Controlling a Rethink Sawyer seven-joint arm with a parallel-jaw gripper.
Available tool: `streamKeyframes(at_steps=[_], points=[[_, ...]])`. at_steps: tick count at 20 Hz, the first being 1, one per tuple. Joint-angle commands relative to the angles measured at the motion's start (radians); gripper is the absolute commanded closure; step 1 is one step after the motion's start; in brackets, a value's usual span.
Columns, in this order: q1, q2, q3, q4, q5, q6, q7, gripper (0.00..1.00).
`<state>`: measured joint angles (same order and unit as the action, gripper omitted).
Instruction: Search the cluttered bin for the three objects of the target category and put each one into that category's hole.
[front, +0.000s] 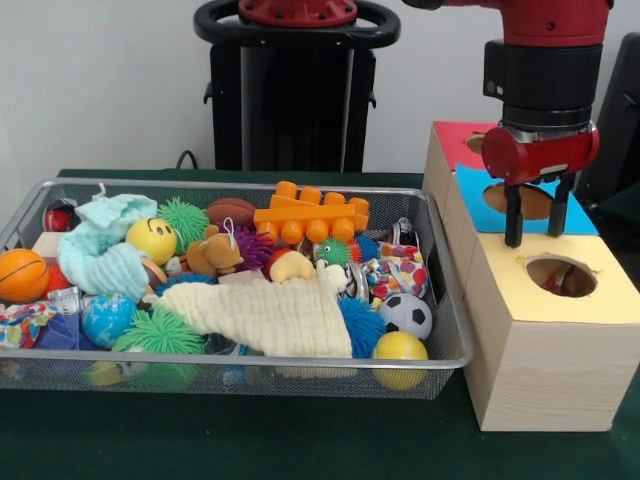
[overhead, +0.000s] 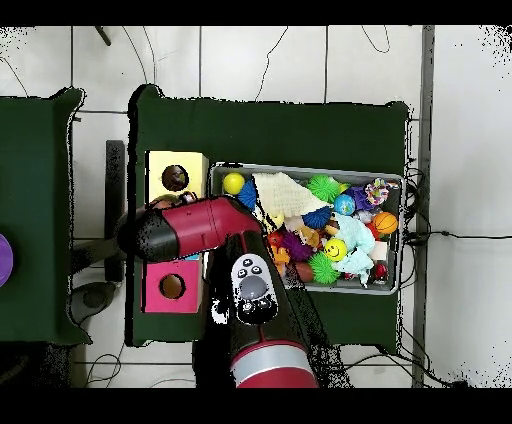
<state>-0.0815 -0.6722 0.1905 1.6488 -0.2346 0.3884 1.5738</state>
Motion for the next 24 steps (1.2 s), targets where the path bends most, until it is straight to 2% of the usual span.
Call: streamKeyframes(at_steps=[1, 4, 8, 11, 16, 19, 24], points=[[-0.006, 0.029, 0.007, 0.042, -0.073, -0.163, 0.117, 0.0], [-0.004, 0.029, 0.004, 0.05, -0.072, -0.209, 0.132, 0.0], [0.017, 0.038, -0.029, 0.026, -0.073, -0.106, 0.101, 0.0], [0.027, 0.021, -0.052, 0.018, -0.074, -0.09, 0.105, 0.0], [0.075, 0.0, -0.144, -0.001, -0.094, -0.056, 0.114, 0.0], [0.034, -0.048, -0.114, 0.055, -0.084, -0.052, 0.081, 0.0], [-0.089, -0.116, -0.03, 0.218, -0.094, -0.108, 0.047, 0.0]])
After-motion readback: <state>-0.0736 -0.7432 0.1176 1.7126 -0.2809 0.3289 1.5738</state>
